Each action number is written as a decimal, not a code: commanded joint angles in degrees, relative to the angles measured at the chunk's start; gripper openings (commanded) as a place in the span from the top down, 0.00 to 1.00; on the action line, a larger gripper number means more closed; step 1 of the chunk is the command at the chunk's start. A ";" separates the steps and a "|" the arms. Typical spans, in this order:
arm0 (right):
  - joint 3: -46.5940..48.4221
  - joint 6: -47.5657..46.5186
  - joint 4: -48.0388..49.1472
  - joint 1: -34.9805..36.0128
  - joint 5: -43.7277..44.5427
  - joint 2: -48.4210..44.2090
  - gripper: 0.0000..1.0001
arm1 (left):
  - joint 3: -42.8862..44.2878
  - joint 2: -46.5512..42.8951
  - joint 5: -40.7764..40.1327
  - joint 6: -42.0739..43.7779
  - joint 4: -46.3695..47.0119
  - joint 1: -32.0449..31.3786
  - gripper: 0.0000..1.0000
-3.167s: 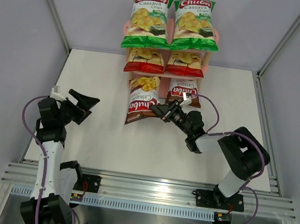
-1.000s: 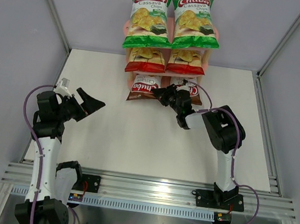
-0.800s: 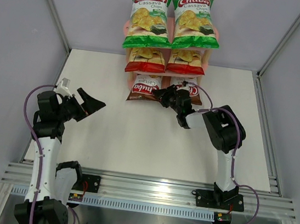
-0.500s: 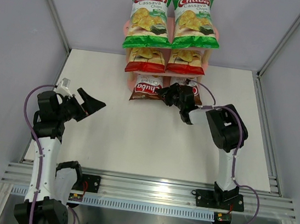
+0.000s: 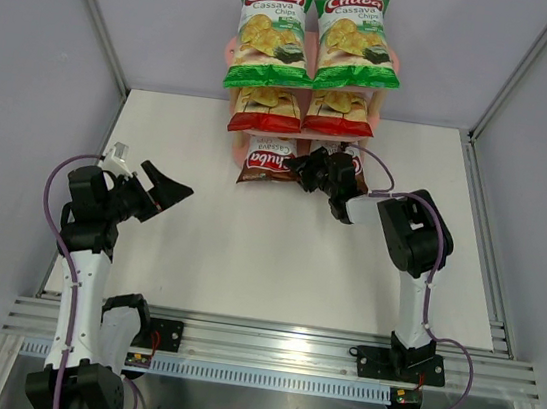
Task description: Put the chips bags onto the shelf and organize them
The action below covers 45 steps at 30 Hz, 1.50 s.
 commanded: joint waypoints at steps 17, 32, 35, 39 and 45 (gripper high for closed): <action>-3.84 0.06 -8.11 -0.44 3.53 -9.81 0.53 | 1.96 -1.14 2.19 0.82 1.61 -0.43 0.01; 2.12 1.02 -11.97 -0.53 6.43 -5.25 0.85 | 2.13 -0.97 1.84 1.00 1.35 -0.43 0.01; 3.72 1.11 -13.65 -0.62 7.22 -4.62 0.85 | 2.31 -0.97 1.75 1.00 1.00 -0.43 0.01; 3.89 1.11 -13.92 -0.71 7.67 -5.06 0.85 | 2.05 -0.79 0.79 1.09 1.17 -0.43 0.01; 0.03 0.58 -13.13 -0.71 7.58 -10.14 0.62 | 2.48 -0.62 -1.23 2.04 0.38 -0.43 0.01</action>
